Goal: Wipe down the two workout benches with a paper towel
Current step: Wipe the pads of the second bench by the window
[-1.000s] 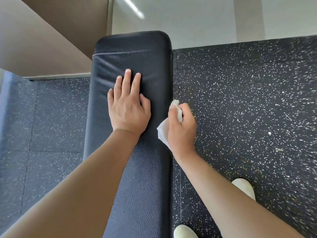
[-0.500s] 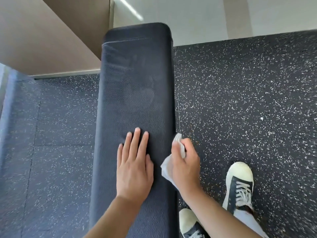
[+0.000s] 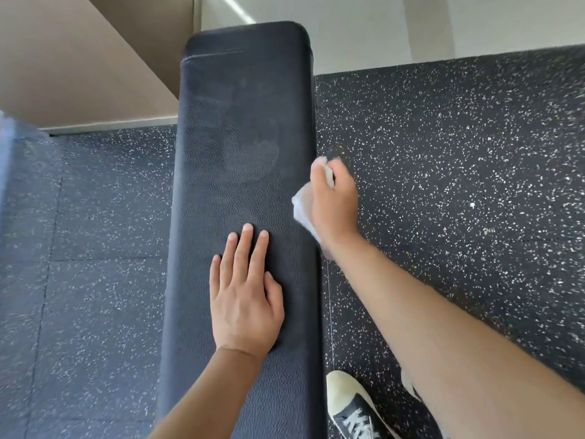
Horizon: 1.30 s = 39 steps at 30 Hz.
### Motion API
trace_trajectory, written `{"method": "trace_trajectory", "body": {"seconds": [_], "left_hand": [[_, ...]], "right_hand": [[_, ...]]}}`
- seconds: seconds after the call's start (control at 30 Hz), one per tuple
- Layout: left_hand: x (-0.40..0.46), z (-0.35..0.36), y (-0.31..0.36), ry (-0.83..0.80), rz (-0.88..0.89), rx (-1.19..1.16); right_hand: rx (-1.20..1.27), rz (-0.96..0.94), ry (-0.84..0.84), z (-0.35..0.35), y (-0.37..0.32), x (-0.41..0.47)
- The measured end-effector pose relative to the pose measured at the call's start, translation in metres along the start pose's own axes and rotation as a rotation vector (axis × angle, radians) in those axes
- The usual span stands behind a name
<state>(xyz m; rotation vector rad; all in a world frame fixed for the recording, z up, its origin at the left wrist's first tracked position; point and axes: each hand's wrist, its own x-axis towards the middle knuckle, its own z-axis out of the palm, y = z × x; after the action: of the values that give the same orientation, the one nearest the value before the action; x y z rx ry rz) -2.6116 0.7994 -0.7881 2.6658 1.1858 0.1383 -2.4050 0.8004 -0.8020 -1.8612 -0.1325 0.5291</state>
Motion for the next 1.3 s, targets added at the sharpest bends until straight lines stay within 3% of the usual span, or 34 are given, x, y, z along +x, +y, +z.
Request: {"method": "trace_trajectory", "body": {"seconds": [0.23, 0.6, 0.97, 1.3], "left_hand": [[0.0, 0.0, 0.001, -0.002, -0.001, 0.007], [0.001, -0.001, 0.001, -0.019, 0.009, 0.029], [0.002, 0.001, 0.001, -0.038, -0.007, 0.038], [0.002, 0.001, -0.001, -0.071, 0.014, 0.07]], "right_hand": [[-0.058, 0.023, -0.099, -0.036, 0.046, -0.079], [-0.008, 0.06, 0.021, 0.018, -0.019, 0.059], [-0.006, 0.014, -0.058, -0.009, 0.021, -0.006], [0.07, 0.031, 0.027, 0.031, -0.029, 0.102]]}}
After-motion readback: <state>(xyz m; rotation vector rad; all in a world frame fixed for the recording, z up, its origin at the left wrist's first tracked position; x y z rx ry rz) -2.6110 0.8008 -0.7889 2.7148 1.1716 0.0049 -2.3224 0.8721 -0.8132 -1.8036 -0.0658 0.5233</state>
